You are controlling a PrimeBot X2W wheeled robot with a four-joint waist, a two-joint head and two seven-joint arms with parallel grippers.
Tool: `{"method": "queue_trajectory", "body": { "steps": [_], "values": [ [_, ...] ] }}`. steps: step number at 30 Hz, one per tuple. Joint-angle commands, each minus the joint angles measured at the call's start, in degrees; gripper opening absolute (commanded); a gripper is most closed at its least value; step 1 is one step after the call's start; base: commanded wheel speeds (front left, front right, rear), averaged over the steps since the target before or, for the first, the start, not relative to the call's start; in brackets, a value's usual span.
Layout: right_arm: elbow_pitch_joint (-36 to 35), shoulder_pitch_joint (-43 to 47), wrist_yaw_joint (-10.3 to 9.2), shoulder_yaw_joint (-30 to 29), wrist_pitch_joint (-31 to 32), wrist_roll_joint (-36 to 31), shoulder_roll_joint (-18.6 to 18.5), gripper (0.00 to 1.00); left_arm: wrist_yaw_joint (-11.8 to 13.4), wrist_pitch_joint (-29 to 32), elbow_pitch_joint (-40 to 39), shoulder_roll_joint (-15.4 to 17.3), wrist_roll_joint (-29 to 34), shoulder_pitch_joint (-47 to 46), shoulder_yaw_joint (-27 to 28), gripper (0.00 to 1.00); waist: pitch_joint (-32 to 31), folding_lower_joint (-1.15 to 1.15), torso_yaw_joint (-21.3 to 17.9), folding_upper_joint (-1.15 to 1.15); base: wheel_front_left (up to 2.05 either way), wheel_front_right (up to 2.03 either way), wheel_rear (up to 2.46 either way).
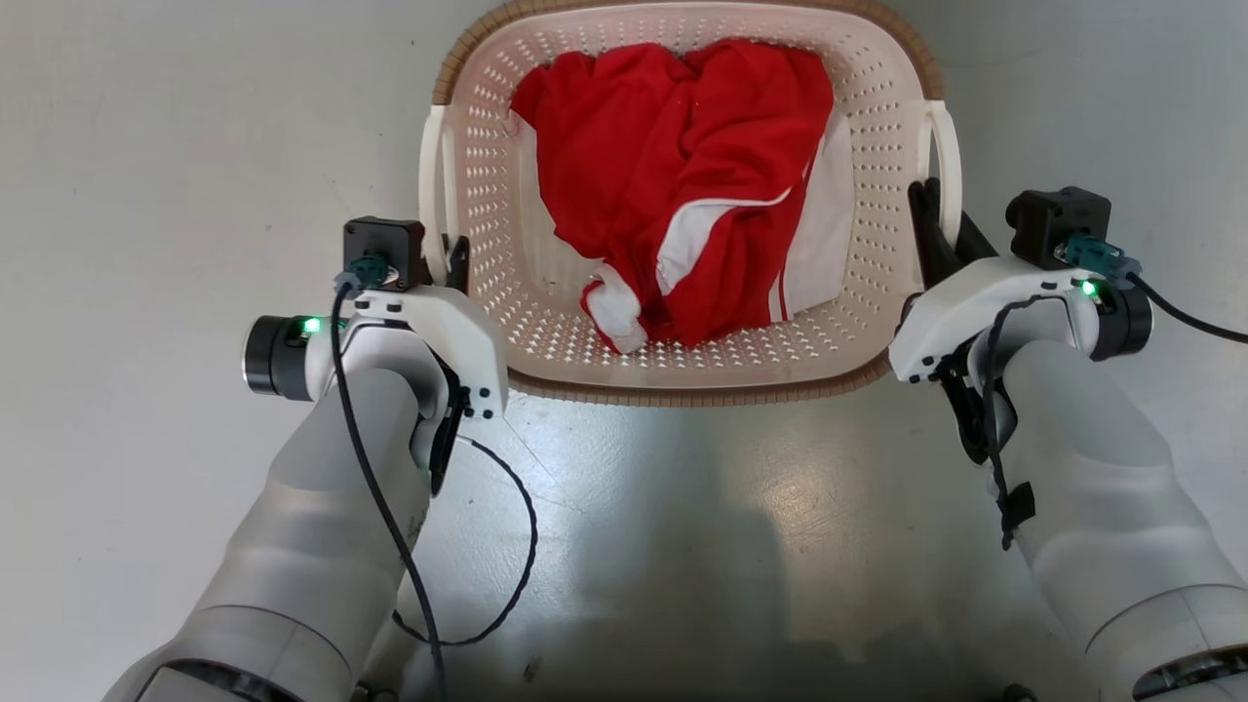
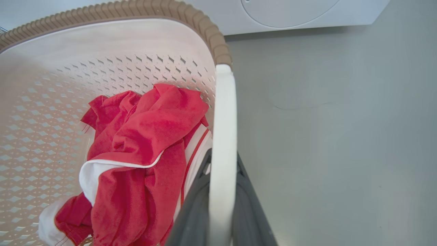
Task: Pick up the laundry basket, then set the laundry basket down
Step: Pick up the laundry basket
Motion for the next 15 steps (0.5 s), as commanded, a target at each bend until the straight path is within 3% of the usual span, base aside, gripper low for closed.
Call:
{"method": "queue_trajectory", "body": {
  "steps": [1,15],
  "values": [
    [-0.2,1.7,0.39,1.1,-0.6,0.0,1.3,0.0,0.4,-0.4,-0.3,1.2,-0.6,0.9,0.1,0.0,-0.2,0.0,0.0,0.0,0.0,0.0,0.0],
    [4.3,2.3,0.39,3.4,-0.6,3.1,1.3,0.0,2.0,-0.4,-0.6,1.2,-9.3,2.9,-10.0,0.0,-6.4,0.0,-0.2,0.0,0.0,0.0,0.0]
  ]
}}
